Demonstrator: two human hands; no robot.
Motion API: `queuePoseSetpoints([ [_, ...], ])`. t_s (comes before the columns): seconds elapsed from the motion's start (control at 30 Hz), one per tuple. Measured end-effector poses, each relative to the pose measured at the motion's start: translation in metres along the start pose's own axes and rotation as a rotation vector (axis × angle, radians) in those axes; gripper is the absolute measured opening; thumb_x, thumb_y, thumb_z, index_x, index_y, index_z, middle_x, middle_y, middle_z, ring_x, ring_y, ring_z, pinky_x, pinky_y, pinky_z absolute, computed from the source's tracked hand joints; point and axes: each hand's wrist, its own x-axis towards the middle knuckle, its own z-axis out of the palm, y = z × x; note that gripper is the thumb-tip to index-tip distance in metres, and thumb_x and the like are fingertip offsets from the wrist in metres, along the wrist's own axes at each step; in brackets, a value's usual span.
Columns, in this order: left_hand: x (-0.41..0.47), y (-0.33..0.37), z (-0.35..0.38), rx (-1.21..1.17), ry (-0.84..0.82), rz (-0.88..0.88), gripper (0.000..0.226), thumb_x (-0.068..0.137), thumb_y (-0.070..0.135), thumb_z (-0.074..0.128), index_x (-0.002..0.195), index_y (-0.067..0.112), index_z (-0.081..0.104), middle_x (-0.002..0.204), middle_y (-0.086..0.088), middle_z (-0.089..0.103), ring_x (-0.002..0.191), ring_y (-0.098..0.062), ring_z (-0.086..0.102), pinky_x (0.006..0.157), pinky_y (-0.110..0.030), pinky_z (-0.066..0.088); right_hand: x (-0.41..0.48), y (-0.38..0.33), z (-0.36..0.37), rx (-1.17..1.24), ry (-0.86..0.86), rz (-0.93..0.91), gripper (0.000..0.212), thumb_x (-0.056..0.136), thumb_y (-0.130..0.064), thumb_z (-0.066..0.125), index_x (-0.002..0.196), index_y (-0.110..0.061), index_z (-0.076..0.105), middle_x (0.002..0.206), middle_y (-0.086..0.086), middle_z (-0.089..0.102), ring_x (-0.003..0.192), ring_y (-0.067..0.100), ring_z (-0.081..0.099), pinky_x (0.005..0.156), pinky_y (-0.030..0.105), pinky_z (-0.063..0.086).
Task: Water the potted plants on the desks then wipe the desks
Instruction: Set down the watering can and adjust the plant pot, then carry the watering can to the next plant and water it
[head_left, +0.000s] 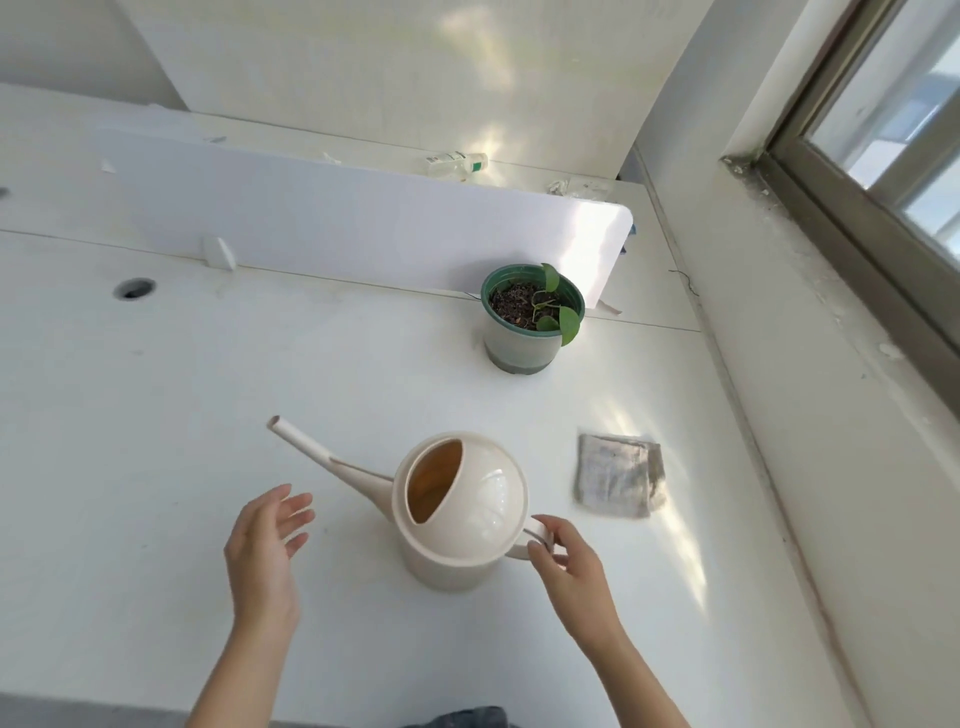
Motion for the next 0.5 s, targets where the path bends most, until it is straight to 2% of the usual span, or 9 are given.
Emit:
queuePoseSetpoints([
  [0.1, 0.009, -0.007, 0.003, 0.010, -0.099, -0.088, 0.038, 0.095, 0.012, 0.038, 0.133, 0.012, 0.041, 0.118, -0.007, 0.049, 0.107, -0.023, 0.048, 0.090, -0.036, 0.040, -0.002, 0.008, 0.009, -0.021, 0.064, -0.022, 0.017, 0.093, -0.015, 0.045, 0.106, -0.024, 0.052, 0.108, 0.001, 0.059, 0.097, 0.017, 0.053, 0.073, 0.010, 0.040],
  [0.17, 0.014, -0.006, 0.010, -0.003, -0.207, -0.114, 0.048, 0.096, 0.015, 0.040, 0.142, 0.020, 0.029, 0.122, -0.002, 0.047, 0.113, -0.021, 0.046, 0.098, -0.038, 0.036, -0.003, 0.009, 0.011, -0.016, 0.091, -0.040, 0.016, 0.093, -0.017, 0.044, 0.106, -0.026, 0.049, 0.106, -0.002, 0.057, 0.097, 0.015, 0.052, 0.072, 0.006, 0.040],
  [0.23, 0.020, -0.003, 0.018, -0.032, -0.309, -0.117, 0.052, 0.095, 0.014, 0.042, 0.142, 0.030, 0.027, 0.112, 0.002, 0.053, 0.110, -0.020, 0.051, 0.099, -0.040, 0.036, -0.003, 0.010, 0.011, -0.013, 0.094, -0.051, 0.014, 0.093, -0.018, 0.045, 0.103, -0.027, 0.049, 0.101, -0.003, 0.058, 0.090, 0.012, 0.054, 0.070, 0.004, 0.041],
  [0.3, 0.024, -0.002, 0.025, -0.069, -0.344, -0.127, 0.053, 0.093, 0.011, 0.044, 0.139, 0.032, 0.031, 0.100, 0.001, 0.055, 0.104, -0.022, 0.054, 0.097, -0.041, 0.039, -0.002, 0.011, 0.011, 0.012, 0.083, -0.064, 0.012, 0.093, -0.018, 0.046, 0.097, -0.028, 0.050, 0.094, -0.002, 0.060, 0.081, 0.008, 0.054, 0.069, 0.005, 0.040],
  [0.4, 0.025, -0.004, 0.028, -0.094, -0.332, -0.123, 0.049, 0.092, 0.010, 0.044, 0.135, 0.032, 0.035, 0.097, -0.001, 0.057, 0.104, -0.025, 0.056, 0.091, -0.039, 0.043, -0.002, 0.010, 0.008, 0.028, 0.059, -0.075, 0.013, 0.093, -0.016, 0.046, 0.092, -0.027, 0.053, 0.084, 0.001, 0.058, 0.073, 0.013, 0.050, 0.063, 0.008, 0.039],
  [0.5, 0.025, -0.004, 0.028, -0.107, -0.323, -0.122, 0.050, 0.091, 0.011, 0.045, 0.136, 0.032, 0.035, 0.098, -0.001, 0.058, 0.105, -0.025, 0.056, 0.088, -0.038, 0.043, 0.000, 0.010, 0.005, 0.017, 0.007, -0.087, 0.015, 0.093, -0.013, 0.045, 0.088, -0.024, 0.054, 0.078, -0.002, 0.054, 0.067, 0.002, 0.047, 0.062, 0.007, 0.037],
])
